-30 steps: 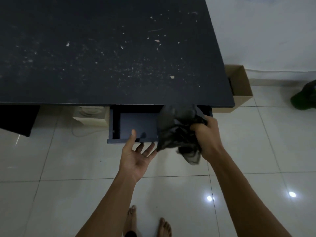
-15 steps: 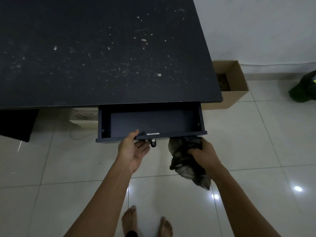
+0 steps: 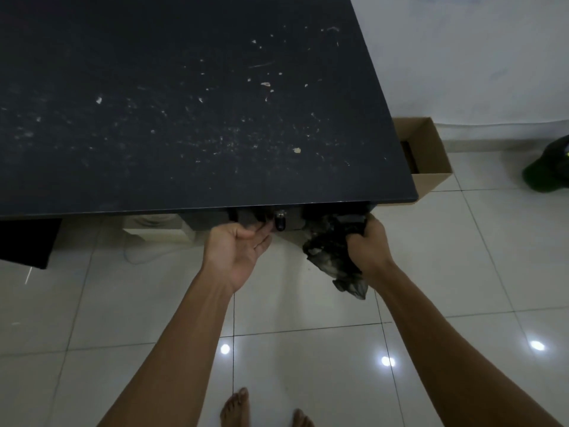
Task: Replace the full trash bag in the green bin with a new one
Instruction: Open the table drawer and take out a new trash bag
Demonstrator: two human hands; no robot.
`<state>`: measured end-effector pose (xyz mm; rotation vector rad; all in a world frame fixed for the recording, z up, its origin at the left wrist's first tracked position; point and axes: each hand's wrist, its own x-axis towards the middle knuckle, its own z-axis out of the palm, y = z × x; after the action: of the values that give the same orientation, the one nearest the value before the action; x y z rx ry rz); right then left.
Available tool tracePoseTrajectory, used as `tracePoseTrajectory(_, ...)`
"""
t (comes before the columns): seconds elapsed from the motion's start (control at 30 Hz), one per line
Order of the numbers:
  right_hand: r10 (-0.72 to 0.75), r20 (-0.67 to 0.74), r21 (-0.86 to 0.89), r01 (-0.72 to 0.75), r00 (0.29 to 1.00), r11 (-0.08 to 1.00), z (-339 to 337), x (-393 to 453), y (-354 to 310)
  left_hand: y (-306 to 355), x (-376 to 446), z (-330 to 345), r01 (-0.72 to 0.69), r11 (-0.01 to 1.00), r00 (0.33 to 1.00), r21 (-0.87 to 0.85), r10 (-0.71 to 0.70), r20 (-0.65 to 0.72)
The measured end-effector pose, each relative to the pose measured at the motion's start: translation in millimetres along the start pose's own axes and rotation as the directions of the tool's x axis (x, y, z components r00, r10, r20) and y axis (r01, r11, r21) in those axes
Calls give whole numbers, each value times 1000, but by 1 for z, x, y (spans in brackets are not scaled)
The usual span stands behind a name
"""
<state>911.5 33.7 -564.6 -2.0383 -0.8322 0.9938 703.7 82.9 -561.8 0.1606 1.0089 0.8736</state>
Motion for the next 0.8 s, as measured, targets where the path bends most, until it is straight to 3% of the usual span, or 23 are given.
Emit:
tracePoseTrajectory(0.1,-44,-5,-38,43,999,998,8,16,-5,12,12,11,-14,998,1000,63,13,24)
tracePoseTrajectory(0.37,16,80,-21,-15,997,1000,28,40,-5,5,41,7,-61,967,998,247,64,-6)
tracePoseTrajectory(0.6,-16,99,84,8,995,996,35,43,5,6,62,1,-85,939,992,333,110,-59)
tracePoseTrajectory(0.7,41,184,201,-79,982,976,35,22,7,6,55,-3,-80,932,990,353,114,-78)
tracePoseTrajectory(0.8,116,276,284,-196,954,939,35,-5,9,5,33,-13,-33,878,996,478,70,-58)
